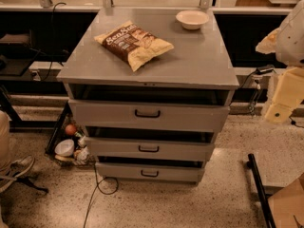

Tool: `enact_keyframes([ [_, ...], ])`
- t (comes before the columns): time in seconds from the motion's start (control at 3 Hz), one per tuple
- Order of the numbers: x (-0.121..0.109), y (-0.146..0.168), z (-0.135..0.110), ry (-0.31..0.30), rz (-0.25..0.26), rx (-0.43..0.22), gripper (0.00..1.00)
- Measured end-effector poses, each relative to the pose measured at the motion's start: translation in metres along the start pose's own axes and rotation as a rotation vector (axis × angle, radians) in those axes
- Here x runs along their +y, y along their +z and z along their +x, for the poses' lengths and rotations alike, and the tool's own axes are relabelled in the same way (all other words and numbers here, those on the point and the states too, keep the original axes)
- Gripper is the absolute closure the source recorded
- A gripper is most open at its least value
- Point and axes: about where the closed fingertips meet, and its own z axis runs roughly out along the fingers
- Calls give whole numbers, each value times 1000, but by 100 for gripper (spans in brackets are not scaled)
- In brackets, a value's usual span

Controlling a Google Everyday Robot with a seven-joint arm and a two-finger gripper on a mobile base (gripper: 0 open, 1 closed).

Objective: Open top drawer

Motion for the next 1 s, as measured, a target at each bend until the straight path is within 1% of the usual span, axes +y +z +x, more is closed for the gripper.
enact_keyframes([
  [0.33, 0, 0, 0, 0, 0, 0, 0],
  [0.67, 15, 29, 1, -44, -47, 20, 0],
  [1.0, 55, 108, -19, -141, -111, 7, 0],
])
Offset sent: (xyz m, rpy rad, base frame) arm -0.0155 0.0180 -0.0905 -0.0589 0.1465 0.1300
